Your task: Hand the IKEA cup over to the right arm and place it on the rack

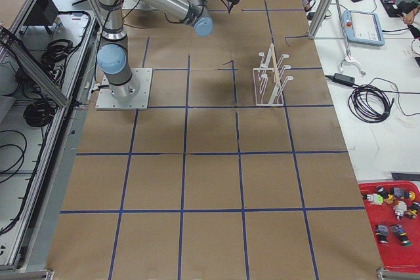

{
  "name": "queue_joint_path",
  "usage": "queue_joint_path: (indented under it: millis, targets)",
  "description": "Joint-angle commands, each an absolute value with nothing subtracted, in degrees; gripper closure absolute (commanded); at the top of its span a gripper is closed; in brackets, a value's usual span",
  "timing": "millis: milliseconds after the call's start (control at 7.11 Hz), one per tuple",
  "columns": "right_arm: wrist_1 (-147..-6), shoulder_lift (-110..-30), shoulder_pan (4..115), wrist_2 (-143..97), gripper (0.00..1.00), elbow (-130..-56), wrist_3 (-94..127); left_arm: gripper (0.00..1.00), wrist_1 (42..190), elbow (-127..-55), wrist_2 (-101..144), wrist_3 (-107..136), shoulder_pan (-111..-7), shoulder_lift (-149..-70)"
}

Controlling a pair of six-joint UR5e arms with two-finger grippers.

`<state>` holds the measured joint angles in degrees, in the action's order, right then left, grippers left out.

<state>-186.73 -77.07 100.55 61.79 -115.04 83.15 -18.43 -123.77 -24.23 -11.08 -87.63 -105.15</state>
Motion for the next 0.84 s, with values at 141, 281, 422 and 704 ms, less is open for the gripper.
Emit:
queue_joint_path:
  millis: [141,281,422,704]
  targets:
    - [-186.7,-77.0,100.5,61.2,0.32,-114.9,82.7,0.97,-18.5,-123.7,-24.2,-10.9,-87.6,-105.2]
    - [-186.7,-77.0,100.5,61.0,0.42,-115.0,82.8,0.97,-18.5,-123.7,-24.3,-10.9,-87.6,-105.1]
    - [-186.6,-77.0,100.6,60.8,0.53,-115.0,82.8,0.96,-18.5,-123.7,-24.3,-10.9,-87.6,-105.2]
    - [-186.5,-77.0,100.5,60.6,0.57,-115.0,82.9,0.78,-18.5,-123.5,-24.3,-10.9,-87.6,-105.0]
